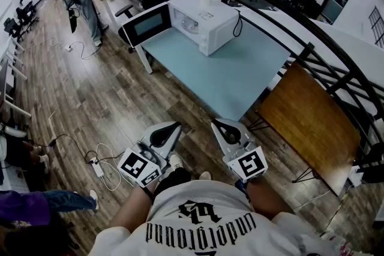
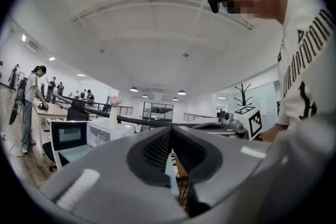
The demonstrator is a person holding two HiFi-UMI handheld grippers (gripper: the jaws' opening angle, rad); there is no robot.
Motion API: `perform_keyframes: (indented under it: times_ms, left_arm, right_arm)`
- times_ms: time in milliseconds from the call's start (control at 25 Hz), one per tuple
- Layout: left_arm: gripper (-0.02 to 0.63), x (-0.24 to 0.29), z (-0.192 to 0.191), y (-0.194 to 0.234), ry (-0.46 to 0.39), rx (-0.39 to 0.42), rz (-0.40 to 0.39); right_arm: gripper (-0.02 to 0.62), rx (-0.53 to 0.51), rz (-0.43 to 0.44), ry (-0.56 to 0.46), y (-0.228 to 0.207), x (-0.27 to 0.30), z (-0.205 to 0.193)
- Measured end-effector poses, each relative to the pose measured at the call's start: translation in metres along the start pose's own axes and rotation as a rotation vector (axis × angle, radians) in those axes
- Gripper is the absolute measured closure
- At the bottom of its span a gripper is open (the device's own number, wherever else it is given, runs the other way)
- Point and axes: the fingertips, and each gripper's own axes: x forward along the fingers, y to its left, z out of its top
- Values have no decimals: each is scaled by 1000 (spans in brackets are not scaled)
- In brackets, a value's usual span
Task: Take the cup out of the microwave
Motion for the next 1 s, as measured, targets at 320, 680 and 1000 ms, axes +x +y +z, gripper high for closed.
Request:
perform_keyframes:
  times_ms: [320,680,1000]
  left_arm:
    - [557,-1,2,30,-9,-6,0]
    - [557,-8,6,112,-20,-17,-13]
    - [555,-28,29,183,-20,22,-47]
  right_arm:
    - [592,0,-15,20,-7,24,0]
    - [592,-3,-5,-6,-6,111,10]
    - [592,-13,-37,-57,1,192,32]
